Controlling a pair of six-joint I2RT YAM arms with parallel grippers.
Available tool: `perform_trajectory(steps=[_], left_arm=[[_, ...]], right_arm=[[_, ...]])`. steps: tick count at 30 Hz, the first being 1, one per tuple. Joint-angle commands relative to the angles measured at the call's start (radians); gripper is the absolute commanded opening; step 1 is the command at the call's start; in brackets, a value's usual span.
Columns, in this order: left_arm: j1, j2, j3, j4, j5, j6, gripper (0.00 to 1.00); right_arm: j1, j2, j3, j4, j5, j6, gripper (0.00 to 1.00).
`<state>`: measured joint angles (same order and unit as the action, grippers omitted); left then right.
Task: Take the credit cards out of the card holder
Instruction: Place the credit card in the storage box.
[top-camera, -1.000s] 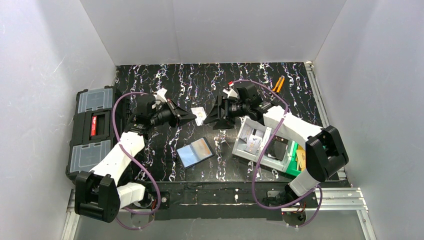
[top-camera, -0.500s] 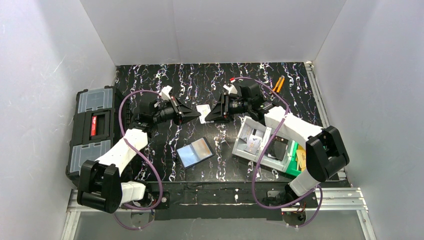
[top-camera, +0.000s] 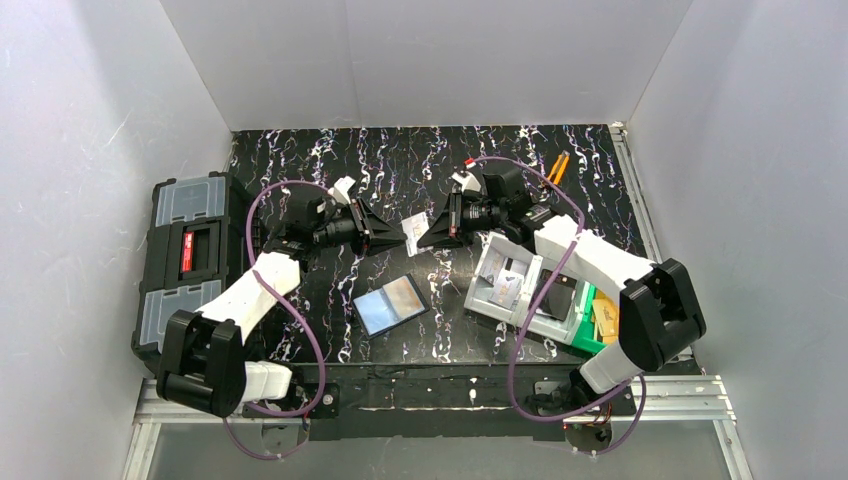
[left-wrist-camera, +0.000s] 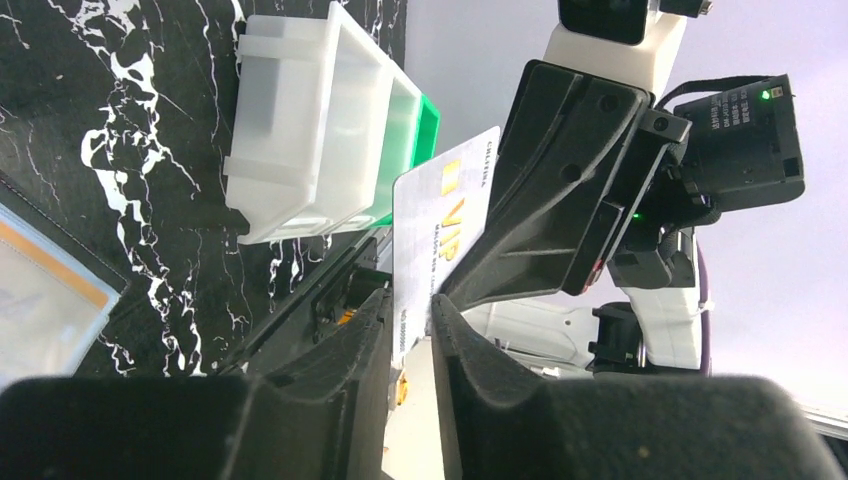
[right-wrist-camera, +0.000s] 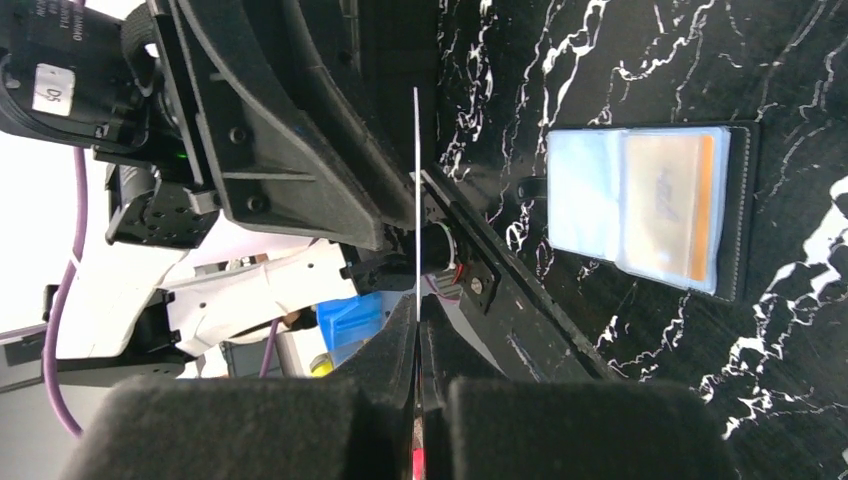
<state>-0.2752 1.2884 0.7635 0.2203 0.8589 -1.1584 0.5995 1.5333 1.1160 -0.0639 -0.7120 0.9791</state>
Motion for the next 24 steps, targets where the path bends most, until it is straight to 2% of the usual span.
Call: perform_trajectory(steps=[1,4,6,9,13,18,24], left_arm=[[-0.009,-0.011,0.062,-0.075,0.040,0.068,0.19],[-0.010,-0.005,0.078,-0.104,0.037,0.086,0.21],[-0.010,-0.006,0.085,-0.123,0.032,0.102,0.31],[-0.012,-0.009,0.089,-0.135,0.025,0.117,0.37],[-0.012,-0.005,0.105,-0.179,0.016,0.151,0.53],[-0.012,-0.011,0.117,-0.228,-0.010,0.184,0.53],[-0.013,-0.022,0.177,-0.459,-0.122,0.309,0.55]], right_arm=[[-0.003,-0.052,-0.004,-0.060,0.056,-0.046,0.01],[-0.003,-0.065,-0.016,-0.073,0.070,-0.046,0.01],[-0.003,-0.076,-0.025,-0.083,0.082,-0.048,0.01],[-0.003,-0.099,-0.034,-0.105,0.104,-0.057,0.01],[-0.002,-0.123,-0.034,-0.144,0.140,-0.070,0.01],[-0.003,-0.147,-0.030,-0.201,0.193,-0.081,0.01],[-0.071,-0.263,-0.113,-0.438,0.418,-0.116,0.01]])
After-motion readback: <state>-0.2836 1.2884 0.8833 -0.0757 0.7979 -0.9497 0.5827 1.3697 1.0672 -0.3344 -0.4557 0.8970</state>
